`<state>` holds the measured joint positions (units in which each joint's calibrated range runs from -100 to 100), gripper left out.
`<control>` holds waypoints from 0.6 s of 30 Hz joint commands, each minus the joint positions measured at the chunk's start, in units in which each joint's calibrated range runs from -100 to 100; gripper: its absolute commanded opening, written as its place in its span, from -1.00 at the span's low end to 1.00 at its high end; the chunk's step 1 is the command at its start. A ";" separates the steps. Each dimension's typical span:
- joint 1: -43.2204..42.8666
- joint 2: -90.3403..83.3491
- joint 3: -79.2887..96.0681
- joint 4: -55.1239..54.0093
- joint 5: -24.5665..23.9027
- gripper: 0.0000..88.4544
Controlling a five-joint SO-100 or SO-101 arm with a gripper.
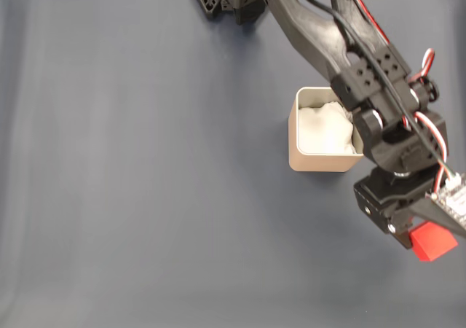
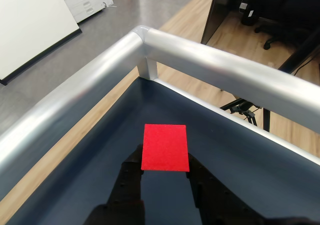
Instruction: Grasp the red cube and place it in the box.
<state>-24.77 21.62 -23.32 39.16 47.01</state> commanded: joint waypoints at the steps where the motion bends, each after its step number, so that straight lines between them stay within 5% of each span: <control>1: 0.16 -9.55 3.17 -1.36 0.34 -0.79; 18: -1.11 -34.82 29.61 -3.00 0.44 -0.78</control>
<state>-25.37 -6.64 5.01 37.37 47.20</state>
